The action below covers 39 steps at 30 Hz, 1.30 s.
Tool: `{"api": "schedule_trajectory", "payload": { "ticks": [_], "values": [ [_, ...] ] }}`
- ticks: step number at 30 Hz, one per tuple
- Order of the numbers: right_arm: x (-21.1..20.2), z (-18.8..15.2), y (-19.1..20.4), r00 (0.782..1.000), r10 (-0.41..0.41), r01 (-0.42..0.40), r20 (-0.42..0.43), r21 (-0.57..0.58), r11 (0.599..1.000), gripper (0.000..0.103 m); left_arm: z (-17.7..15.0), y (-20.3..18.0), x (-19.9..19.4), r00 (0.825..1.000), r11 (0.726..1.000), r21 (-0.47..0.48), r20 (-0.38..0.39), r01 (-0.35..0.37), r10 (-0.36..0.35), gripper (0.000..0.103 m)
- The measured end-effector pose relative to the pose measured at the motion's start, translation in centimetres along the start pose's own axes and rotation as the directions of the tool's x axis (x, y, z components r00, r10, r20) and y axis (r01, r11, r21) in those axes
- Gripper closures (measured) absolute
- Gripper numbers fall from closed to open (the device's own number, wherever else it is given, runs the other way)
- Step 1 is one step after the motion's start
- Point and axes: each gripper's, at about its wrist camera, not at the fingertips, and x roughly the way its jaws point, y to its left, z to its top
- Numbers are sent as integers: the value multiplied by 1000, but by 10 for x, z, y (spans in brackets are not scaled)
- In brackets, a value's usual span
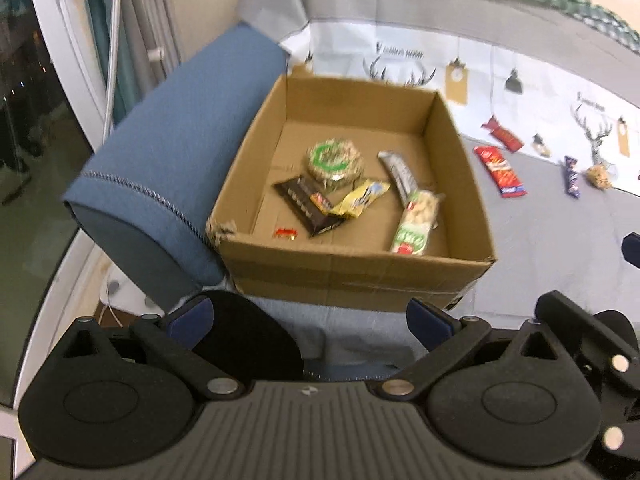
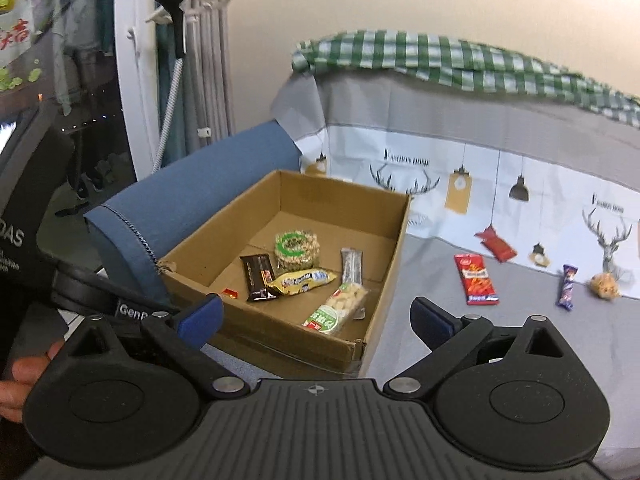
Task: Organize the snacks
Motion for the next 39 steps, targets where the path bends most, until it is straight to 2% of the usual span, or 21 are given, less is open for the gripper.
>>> {"api": "schedule_trajectory", "payload": {
  "ticks": [7, 17, 39],
  "values": [
    [-31, -7, -3, 998, -17, 15, 58, 30, 999, 3, -6, -11, -22, 999, 1000, 23, 49, 4, -5, 0],
    [-46, -11, -2, 995, -15, 12, 99, 23, 1000, 3, -8, -16, -34, 997, 999, 44, 83, -2, -2, 0],
    [-35, -12, -6, 998, -7, 4, 58, 52, 999, 3, -6, -19, -22, 999, 998, 58, 45, -1, -1, 0]
  ]
}}
